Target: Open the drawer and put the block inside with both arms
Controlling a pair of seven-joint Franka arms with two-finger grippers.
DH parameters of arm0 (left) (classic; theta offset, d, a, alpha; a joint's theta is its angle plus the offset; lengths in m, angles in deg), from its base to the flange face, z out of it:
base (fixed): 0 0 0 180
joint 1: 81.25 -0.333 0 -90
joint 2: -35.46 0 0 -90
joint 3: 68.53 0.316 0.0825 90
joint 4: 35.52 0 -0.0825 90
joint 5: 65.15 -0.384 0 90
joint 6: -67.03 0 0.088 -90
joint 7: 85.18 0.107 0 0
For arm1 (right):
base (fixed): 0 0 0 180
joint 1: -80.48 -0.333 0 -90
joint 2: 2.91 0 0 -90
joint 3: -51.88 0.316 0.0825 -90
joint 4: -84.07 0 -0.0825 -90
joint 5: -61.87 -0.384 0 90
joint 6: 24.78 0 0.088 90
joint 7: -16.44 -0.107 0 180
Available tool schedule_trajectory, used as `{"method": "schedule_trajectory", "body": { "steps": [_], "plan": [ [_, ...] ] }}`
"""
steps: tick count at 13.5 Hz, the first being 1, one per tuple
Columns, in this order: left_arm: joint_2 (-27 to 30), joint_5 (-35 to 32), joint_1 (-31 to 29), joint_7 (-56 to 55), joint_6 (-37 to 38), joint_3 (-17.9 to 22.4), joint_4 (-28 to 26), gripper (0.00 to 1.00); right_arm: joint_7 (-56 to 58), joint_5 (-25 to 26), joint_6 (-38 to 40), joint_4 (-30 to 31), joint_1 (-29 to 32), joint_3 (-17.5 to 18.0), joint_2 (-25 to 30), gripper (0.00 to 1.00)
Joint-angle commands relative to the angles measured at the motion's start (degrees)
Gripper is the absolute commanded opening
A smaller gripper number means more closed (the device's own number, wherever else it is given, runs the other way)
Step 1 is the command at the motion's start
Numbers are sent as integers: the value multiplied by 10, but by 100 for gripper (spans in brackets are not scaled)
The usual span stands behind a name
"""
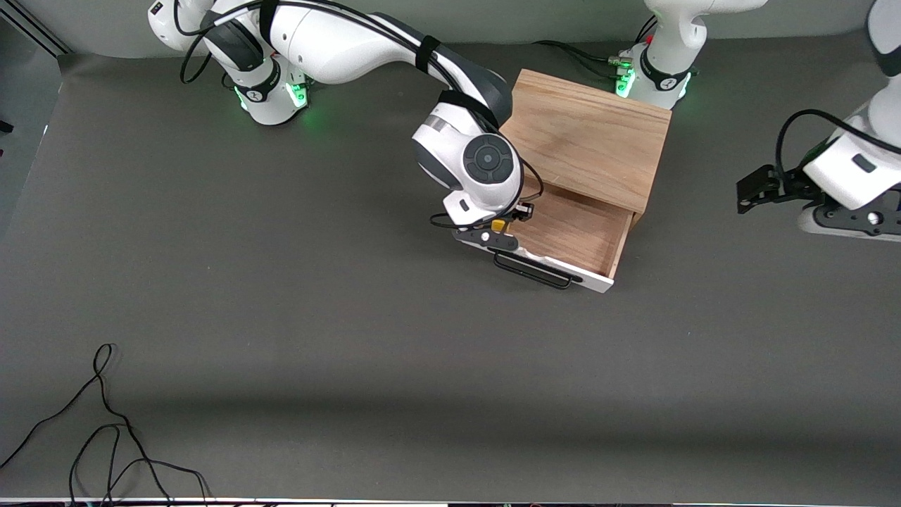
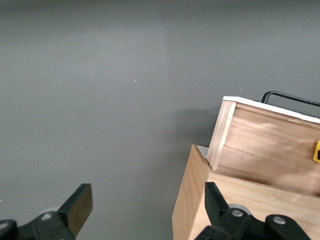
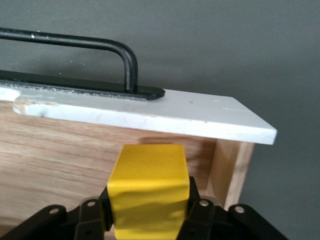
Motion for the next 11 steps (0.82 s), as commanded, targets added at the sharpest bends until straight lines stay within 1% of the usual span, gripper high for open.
{"method": "schedule_trajectory", "body": {
  "steps": [1,4,5,6,8,10,11],
  "plan": [
    [-1,-9,18,-15,-5,21,4,100,-8,-2,0,-23,-6,-2,-6,57],
    [0,-7,11,-15,-6,21,-1,100,-6,-1,0,-23,-5,-3,-2,60],
    [0,-6,11,-14,-7,21,-2,100,-7,-1,0,-23,-5,-4,-1,72],
    [0,-5,10,-14,-6,21,-2,100,-7,0,0,-24,-5,-5,-1,99],
    [0,-2,10,-14,-6,21,-2,100,-3,-1,3,-25,-2,-6,3,100],
    [0,-2,10,-11,-3,21,-2,100,4,-1,12,-23,12,-7,34,100],
    [1,-2,10,-11,-2,21,-2,100,3,-1,34,-23,17,-7,52,100]
  ]
}}
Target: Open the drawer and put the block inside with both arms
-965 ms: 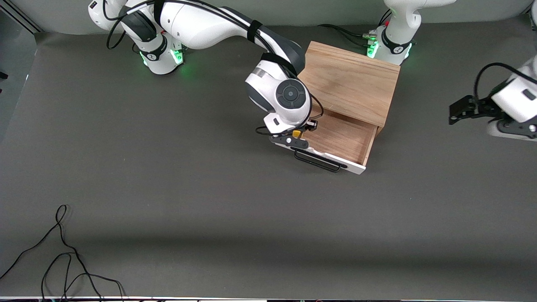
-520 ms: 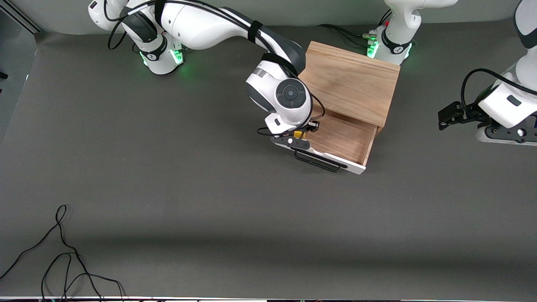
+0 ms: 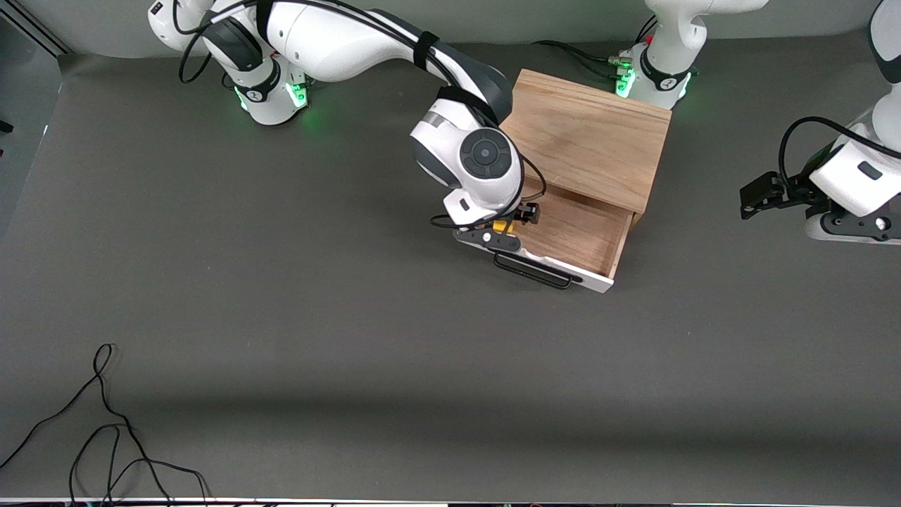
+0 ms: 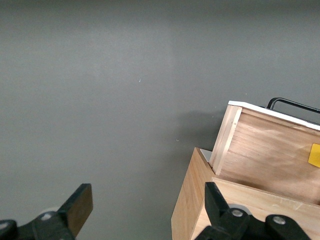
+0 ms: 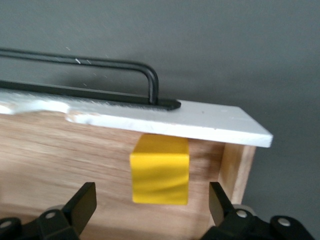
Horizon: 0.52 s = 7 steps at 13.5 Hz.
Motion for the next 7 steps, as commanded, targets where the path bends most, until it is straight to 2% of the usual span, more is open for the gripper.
{"method": "schedule_trajectory", "body": {
  "steps": [1,3,5,7],
  "plan": [
    [3,0,5,-6,4,4,-2,100,0,0,57,4,17,-6,62,100],
    [6,0,3,-5,6,5,-1,100,1,0,128,5,22,-42,116,100],
    [8,0,-3,-6,5,5,0,100,6,0,196,7,22,-96,163,100],
    [9,1,-3,-8,4,5,2,100,69,0,241,35,23,-156,219,100]
  ]
}}
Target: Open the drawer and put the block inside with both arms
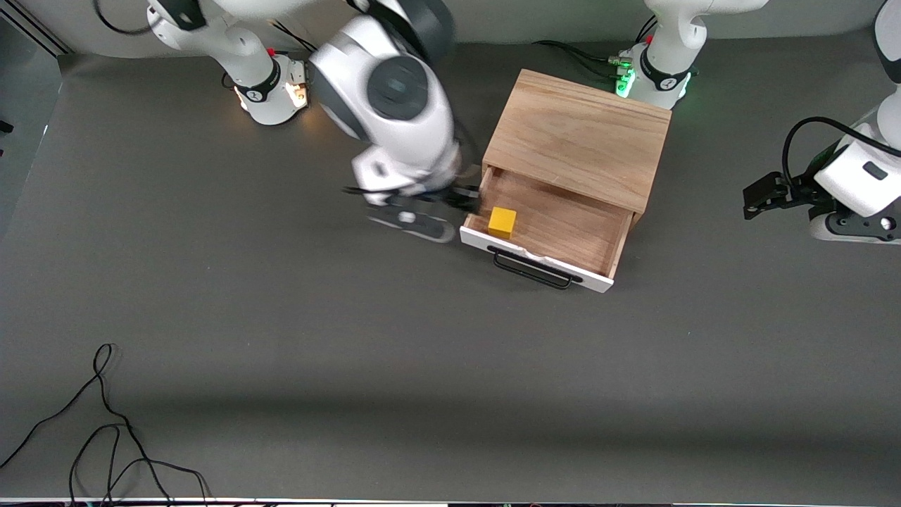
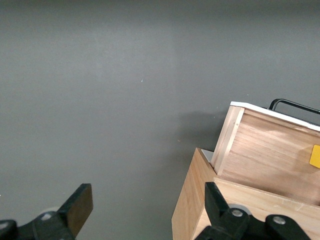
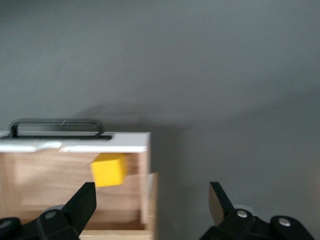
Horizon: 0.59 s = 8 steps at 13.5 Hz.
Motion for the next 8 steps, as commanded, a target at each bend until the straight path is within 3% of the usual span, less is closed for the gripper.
{"method": "schedule_trajectory", "body": {
  "steps": [1,4,8],
  "plan": [
    [10,1,-1,-8,5,1,0,100,105,-1,41,69,-1,-85,89,100],
    [9,1,0,-7,5,1,-2,100,294,-1,72,113,-1,-203,145,100],
    [9,1,0,-7,8,1,-1,100,503,-1,71,135,-2,-341,157,100]
  ]
}}
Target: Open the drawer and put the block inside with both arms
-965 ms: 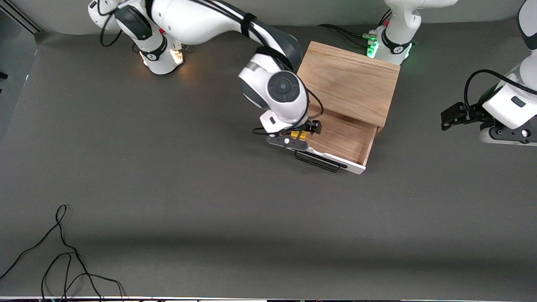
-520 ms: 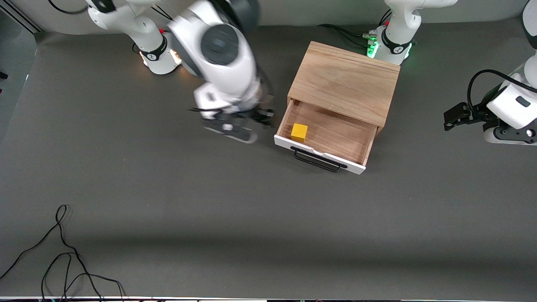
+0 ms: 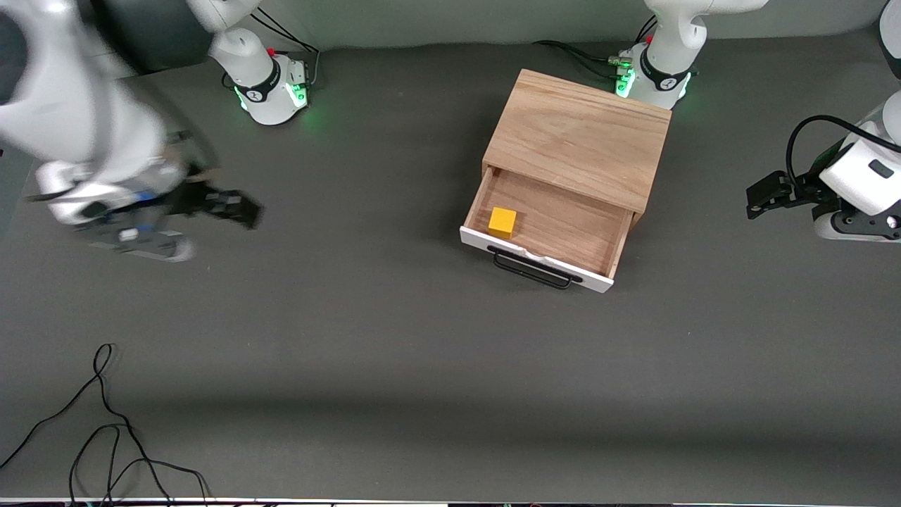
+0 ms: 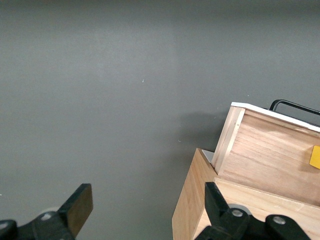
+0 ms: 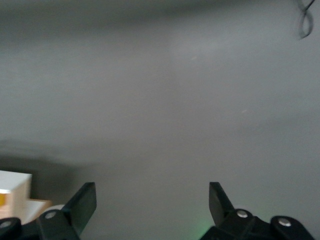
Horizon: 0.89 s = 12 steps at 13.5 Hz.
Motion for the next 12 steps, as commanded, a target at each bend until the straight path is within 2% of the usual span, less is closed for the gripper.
{"method": "schedule_trajectory", "body": {
  "steps": [1,3,4,9,11,12],
  "plan": [
    [6,1,0,-6,7,0,-1,100,127,-1,-10,26,-13,-74,10,100],
    [6,1,0,-6,7,0,-1,100,177,-9,-15,26,-10,-116,8,100],
    [6,1,0,-7,7,0,-2,100,182,-10,-16,25,-2,-119,7,100],
    [6,1,0,-9,7,0,-2,100,182,-11,-27,26,5,-121,4,100],
    [6,0,0,-9,7,0,-3,100,188,-42,-29,27,37,-116,6,100],
    [6,0,0,-9,8,0,-3,100,191,-51,-25,24,76,-95,8,100]
  ]
}}
